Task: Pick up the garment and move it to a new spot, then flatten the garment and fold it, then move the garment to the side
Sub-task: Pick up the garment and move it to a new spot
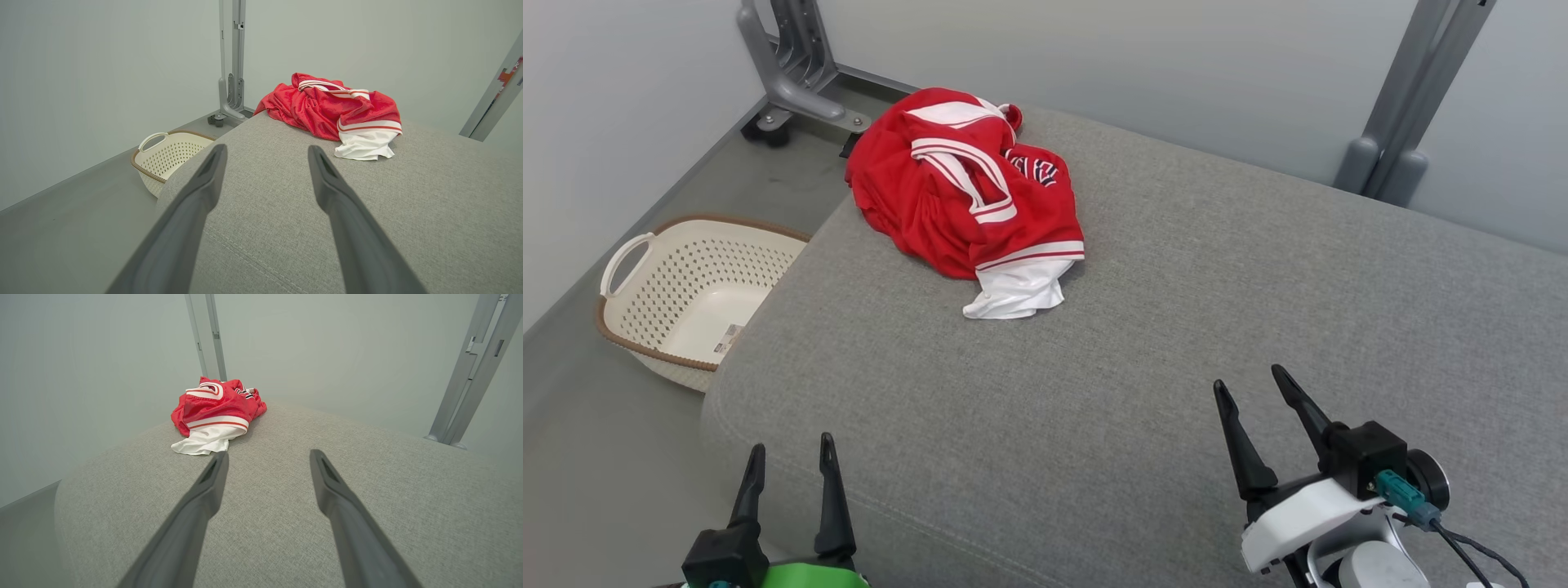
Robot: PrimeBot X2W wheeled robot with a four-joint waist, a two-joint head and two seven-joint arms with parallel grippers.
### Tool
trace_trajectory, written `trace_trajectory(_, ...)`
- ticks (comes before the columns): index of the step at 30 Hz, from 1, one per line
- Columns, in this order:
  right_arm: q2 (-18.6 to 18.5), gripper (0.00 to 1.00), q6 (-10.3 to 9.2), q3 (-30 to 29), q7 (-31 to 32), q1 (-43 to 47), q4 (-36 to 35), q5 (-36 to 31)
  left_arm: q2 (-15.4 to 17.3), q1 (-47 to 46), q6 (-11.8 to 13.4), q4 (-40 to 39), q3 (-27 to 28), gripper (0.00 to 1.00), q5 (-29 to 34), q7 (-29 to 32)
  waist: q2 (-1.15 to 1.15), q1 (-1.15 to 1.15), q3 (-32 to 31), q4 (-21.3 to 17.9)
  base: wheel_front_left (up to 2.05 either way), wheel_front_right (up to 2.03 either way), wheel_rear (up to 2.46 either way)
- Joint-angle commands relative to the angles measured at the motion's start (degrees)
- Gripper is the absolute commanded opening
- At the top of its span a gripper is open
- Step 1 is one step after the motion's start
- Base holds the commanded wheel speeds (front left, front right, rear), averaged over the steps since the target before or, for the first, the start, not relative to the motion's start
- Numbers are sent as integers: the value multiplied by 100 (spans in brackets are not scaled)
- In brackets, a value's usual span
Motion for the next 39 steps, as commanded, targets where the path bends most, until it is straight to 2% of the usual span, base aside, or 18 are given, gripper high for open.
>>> trace_trajectory(1,-28,100,-2,3,-20,-69,20,-8,22,79,32,-23,23,100,-16,-5,0,0,20,52,0,0,0)
trace_trajectory(4,-29,100,-2,-12,-20,-22,36,-19,22,125,16,-16,27,100,-7,-4,0,0,-1,38,0,0,0)
trace_trajectory(12,-26,100,-2,-260,-20,216,-96,-101,137,-216,-244,77,390,100,99,-5,0,0,46,-40,0,0,0)
trace_trajectory(17,-28,100,-2,-398,-19,40,-249,-370,446,-1224,-416,-80,573,100,286,-4,0,0,512,-280,0,0,0)
trace_trajectory(22,-27,100,-2,-548,-20,-239,-457,-744,739,-2570,-668,158,521,100,271,97,0,0,1126,-459,0,0,0)
trace_trajectory(27,-30,100,-2,-679,-19,-583,-717,-1109,918,-3756,-884,719,415,100,-4,732,0,0,1825,-645,0,0,0)
trace_trajectory(30,-32,100,-2,-809,-20,-738,-828,-1343,811,-4238,-967,1207,264,100,-263,1175,0,0,2200,-737,0,0,0)
trace_trajectory(34,-26,100,-2,-975,-20,-865,-957,-1549,780,-4588,-1044,1765,-120,100,-424,1475,0,0,2527,-827,0,0,0)
trace_trajectory(39,-27,100,-2,-1114,-20,-949,-1091,-1666,685,-4753,-1082,2333,-415,100,-743,1531,0,0,2754,-901,0,0,0)
